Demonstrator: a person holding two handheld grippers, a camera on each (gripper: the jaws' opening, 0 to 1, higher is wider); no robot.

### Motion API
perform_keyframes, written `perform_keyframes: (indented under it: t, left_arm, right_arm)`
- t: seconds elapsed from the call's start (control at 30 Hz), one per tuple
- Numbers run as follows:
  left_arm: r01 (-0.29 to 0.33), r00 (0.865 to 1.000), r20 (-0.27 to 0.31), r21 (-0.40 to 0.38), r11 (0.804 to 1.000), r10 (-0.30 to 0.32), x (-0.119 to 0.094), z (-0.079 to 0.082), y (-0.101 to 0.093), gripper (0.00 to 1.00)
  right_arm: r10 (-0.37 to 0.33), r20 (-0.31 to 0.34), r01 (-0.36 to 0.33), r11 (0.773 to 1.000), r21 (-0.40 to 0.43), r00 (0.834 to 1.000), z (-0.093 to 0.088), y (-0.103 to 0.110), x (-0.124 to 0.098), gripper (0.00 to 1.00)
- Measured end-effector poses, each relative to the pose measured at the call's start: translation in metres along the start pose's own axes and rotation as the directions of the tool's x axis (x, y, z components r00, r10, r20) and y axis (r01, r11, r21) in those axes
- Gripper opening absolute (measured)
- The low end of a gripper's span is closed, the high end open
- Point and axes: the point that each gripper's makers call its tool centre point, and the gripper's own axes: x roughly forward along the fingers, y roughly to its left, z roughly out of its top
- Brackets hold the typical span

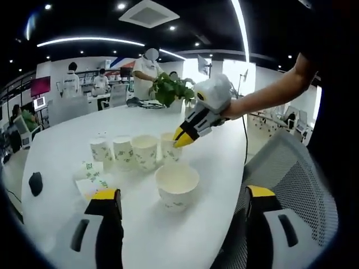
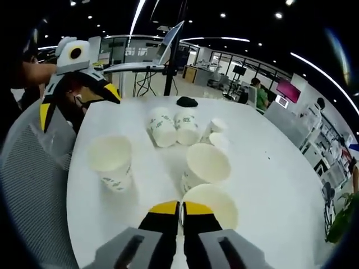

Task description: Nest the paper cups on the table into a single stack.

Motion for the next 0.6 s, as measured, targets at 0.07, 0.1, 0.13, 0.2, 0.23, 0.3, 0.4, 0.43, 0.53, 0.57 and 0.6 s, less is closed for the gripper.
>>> perform_keyframes:
  t: [0.07,0.1,0.13,0.2,0.23,0.3,0.4,0.43,0.53,0.57,0.6]
  left_arm:
    - [0.0,1.0,0.0,0.0,1.0,0.0,0.0,0.0,0.0,0.9]
    - [0.0,1.0,0.001,0.001,1.0,0.0,0.0,0.001,0.001,0.9]
    - [0.001,1.0,0.001,0.001,1.0,-0.001,0.0,0.001,0.001,0.9]
    - [0.001,1.0,-0.002,0.001,1.0,-0.001,0.001,0.001,0.001,0.9]
    - [0.001,1.0,-0.002,0.002,1.0,-0.001,0.001,0.001,0.001,0.9]
    - [0.003,1.0,0.0,0.005,1.0,-0.003,0.001,0.002,0.001,0.9]
    - [0.004,1.0,0.002,0.007,1.0,-0.004,0.001,0.003,0.001,0.9]
    - [0.004,1.0,0.002,0.008,1.0,-0.004,0.001,0.003,0.001,0.9]
    - [0.003,1.0,0.004,0.008,1.0,-0.003,0.001,0.003,0.001,0.9]
    - [0.003,1.0,0.004,0.008,1.0,-0.003,0.001,0.003,0.001,0.91]
    - [0.003,1.0,0.004,0.009,1.0,-0.003,0.001,0.003,0.001,0.91]
  right_arm:
    - [-0.004,0.001,0.004,1.0,0.004,1.0,0.0,0.0,-0.002,0.0]
    - [-0.006,0.002,0.006,1.0,0.003,1.0,0.0,0.0,-0.003,0.0]
    - [-0.009,0.002,0.009,1.0,0.001,1.0,0.0,-0.001,-0.004,0.0]
    - [-0.014,0.003,0.014,1.0,0.001,1.0,0.001,-0.001,-0.007,0.0]
    - [-0.016,0.003,0.016,1.0,0.0,1.0,0.001,-0.001,-0.007,0.0]
    - [-0.023,0.003,0.023,1.0,-0.008,1.0,0.001,0.0,-0.011,0.0]
    - [-0.028,0.009,0.028,0.999,-0.022,1.0,0.004,0.001,-0.018,0.0]
    - [-0.029,0.01,0.029,0.999,-0.025,1.0,0.005,0.001,-0.02,0.0]
    - [-0.033,0.018,0.034,0.999,-0.037,0.999,0.008,0.0,-0.026,0.0]
    - [-0.035,0.021,0.036,0.999,-0.041,0.999,0.009,0.0,-0.028,0.0]
    - [-0.038,0.021,0.039,0.998,-0.046,0.999,0.009,-0.001,-0.03,0.0]
